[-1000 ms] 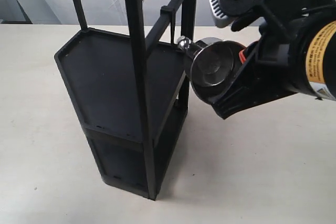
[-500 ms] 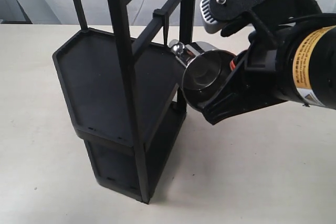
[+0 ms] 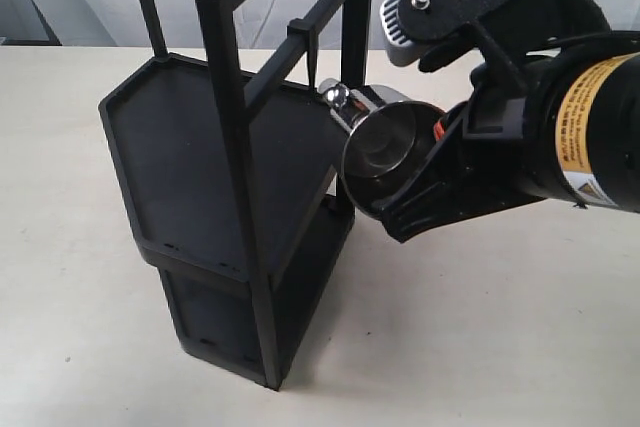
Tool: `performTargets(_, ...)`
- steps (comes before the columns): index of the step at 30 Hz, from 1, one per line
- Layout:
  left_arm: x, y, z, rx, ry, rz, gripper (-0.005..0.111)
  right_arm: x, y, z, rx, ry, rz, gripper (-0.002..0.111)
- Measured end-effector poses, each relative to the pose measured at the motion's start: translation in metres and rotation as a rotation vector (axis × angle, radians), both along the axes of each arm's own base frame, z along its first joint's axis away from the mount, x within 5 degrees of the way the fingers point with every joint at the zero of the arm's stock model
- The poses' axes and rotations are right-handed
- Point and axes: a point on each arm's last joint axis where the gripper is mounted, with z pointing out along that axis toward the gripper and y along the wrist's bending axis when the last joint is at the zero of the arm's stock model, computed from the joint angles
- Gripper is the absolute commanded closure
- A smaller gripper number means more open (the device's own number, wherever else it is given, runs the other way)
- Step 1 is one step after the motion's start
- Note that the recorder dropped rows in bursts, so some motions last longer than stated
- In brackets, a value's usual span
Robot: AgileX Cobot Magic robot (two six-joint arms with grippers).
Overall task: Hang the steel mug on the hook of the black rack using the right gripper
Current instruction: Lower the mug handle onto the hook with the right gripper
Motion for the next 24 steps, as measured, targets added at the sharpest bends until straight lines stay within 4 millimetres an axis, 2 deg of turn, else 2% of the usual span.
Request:
performTargets(14, 0.0000, 0.0000, 0.0000, 0.000, 0.000, 0.000, 0.105, -0.0005, 0.0001, -0.0004, 0.003, 0.008, -0.001, 0.109)
performTargets(16, 0.0000, 0.0000, 0.0000, 0.000, 0.000, 0.000, 0.105, -0.0005, 0.0001, -0.0004, 0.003, 0.008, -0.001, 0.103)
performTargets(18, 0.0000, 0.0000, 0.0000, 0.000, 0.000, 0.000, 0.105, -0.0005, 0.0002, -0.0005, 0.004, 0.009, -0.001, 0.092)
performTargets(19, 0.0000, 0.0000, 0.0000, 0.000, 0.000, 0.000, 0.105, -0.0010, 0.0003, -0.0009, 0.004, 0.016, 0.001, 0.081)
performTargets(24, 0.0000, 0.0000, 0.0000, 0.000, 0.000, 0.000, 0.105, -0.0031, 0.0034, -0.0046, -0.009, 0.042, 0.015, 0.082)
